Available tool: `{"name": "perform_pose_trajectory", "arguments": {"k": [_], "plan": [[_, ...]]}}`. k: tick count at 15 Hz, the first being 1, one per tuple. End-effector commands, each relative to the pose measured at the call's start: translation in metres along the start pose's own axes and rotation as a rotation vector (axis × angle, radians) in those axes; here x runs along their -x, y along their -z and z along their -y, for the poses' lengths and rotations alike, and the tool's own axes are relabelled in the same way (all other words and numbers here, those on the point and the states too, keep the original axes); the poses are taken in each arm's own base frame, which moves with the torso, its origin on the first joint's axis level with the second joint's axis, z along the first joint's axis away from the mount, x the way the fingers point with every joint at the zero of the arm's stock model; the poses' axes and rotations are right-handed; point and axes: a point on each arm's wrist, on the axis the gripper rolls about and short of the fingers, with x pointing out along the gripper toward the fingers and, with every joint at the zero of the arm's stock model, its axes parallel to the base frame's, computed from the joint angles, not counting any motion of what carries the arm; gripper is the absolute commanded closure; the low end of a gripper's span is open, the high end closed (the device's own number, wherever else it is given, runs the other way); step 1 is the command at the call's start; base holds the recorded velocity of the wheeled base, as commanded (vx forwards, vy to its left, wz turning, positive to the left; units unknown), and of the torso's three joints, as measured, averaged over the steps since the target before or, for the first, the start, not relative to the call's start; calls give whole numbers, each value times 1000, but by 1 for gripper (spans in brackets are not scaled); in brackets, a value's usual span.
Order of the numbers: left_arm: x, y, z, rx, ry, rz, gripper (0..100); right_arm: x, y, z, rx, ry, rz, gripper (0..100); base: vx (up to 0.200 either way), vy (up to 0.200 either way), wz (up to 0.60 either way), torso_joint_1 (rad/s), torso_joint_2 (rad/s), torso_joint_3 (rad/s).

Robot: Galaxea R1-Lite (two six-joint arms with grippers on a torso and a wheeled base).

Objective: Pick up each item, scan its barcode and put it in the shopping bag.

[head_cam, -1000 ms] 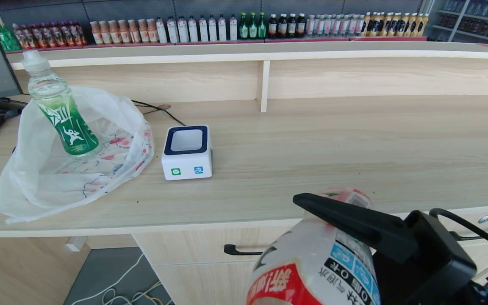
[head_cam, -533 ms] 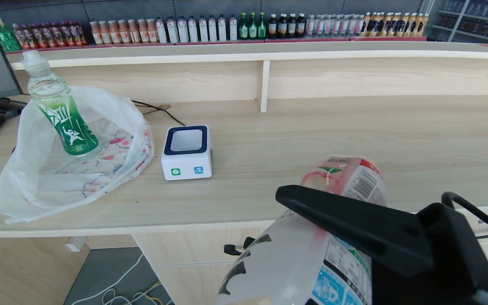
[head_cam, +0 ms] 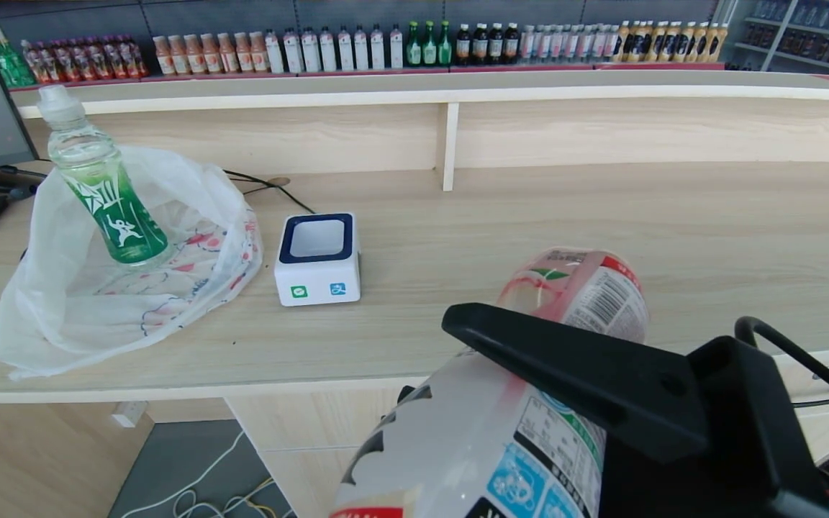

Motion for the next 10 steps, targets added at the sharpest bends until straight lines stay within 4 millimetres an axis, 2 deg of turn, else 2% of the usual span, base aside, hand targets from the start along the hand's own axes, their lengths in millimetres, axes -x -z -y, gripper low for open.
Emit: {"name": "perform_pose_trajectory", "arguments": {"k": [1, 3, 10], "plan": [[0, 0, 0, 0, -1, 1, 0, 1, -2, 0, 11, -1, -7, 100, 0, 0, 0, 0, 0, 0], [0, 0, 0, 0, -1, 1, 0, 2, -5, 4, 75, 12, -6, 100, 0, 0, 0, 0, 0, 0], [0, 0, 0, 0, -1, 1, 0, 1, -5, 4, 74, 15, -7, 100, 0, 0, 0, 0, 0, 0]]}}
